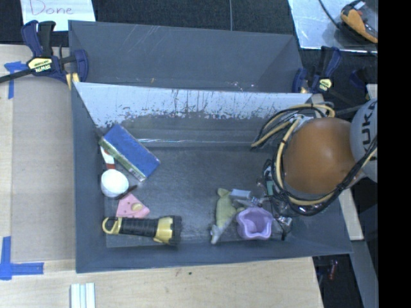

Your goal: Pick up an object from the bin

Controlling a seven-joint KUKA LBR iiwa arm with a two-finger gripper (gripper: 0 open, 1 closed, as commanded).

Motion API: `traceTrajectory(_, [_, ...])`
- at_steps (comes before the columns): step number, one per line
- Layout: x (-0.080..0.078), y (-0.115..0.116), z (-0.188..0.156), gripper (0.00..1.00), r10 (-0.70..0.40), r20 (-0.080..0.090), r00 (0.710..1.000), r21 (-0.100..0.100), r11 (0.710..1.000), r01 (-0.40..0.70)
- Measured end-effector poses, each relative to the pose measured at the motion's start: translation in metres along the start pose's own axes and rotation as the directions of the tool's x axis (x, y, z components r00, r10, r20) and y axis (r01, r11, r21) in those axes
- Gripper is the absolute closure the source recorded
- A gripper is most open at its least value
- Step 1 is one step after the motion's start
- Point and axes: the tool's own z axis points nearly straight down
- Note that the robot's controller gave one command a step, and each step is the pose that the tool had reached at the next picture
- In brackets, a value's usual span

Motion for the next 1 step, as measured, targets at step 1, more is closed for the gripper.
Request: traceTrajectory(1, [0.0052,-0.0077,-0.0049,1.00,-0.245,0.018,0.969,0.031,0.969,0.244])
